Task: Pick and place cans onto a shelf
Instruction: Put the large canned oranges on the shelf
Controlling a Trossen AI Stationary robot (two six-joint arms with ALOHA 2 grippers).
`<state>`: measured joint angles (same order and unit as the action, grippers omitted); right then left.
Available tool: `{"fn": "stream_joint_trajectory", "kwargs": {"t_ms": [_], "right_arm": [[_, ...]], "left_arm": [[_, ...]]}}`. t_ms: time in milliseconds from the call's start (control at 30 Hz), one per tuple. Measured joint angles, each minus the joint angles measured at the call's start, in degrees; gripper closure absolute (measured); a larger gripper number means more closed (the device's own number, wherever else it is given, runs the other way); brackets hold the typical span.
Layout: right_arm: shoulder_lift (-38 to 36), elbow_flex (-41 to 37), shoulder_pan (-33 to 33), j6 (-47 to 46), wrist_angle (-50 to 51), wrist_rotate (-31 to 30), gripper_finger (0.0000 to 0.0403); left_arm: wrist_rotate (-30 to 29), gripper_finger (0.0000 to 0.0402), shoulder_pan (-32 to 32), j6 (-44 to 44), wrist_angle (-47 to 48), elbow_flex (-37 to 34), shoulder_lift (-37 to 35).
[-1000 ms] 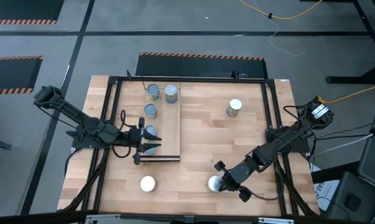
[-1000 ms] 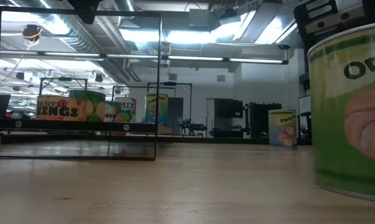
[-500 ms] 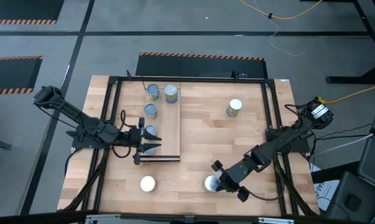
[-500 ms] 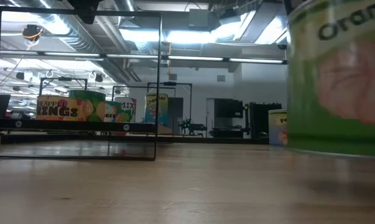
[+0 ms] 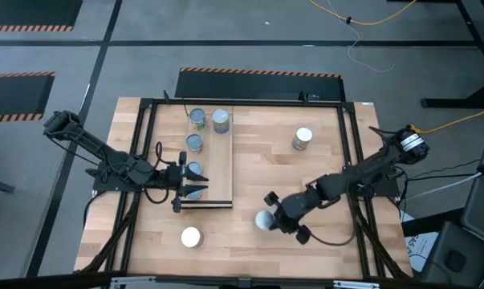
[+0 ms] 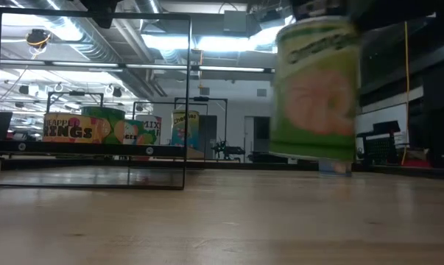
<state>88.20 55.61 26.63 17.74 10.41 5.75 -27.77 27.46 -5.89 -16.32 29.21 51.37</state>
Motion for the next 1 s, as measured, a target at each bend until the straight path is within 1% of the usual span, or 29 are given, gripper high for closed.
{"fn": "stream_joint_trajectory", "kwargs": {"t_ms": [133,300,433,633,733,1000], "right_arm": [[-0.02,2.30,-3.43,4.28,4.40,0.16,0.0403],[-0.02,5.54,-8.32,9.60,8.76,4.90,0.0403],[-0.03,7.60,-12.21,14.90,11.13,6.88,0.0403],[-0.09,10.17,-17.68,22.23,12.00,8.12,0.0403],[-0.11,11.16,-20.46,26.00,12.14,10.77,0.0403],[-0.11,13.72,-27.41,32.29,12.33,16.71,0.0403]], "left_arm": [[0.00,0.0312,0.01,0.02,-0.02,0.00,0.00],[-0.02,0.0312,0.00,0.00,0.00,0.00,0.00],[-0.01,0.0312,0.00,0.01,0.00,0.00,0.00],[0.00,0.0312,0.00,0.02,0.00,0.00,0.00],[-0.02,0.0312,0.00,0.00,-0.02,0.00,0.00],[-0.02,0.0312,-0.02,0.02,-0.02,0.00,0.00]]}}
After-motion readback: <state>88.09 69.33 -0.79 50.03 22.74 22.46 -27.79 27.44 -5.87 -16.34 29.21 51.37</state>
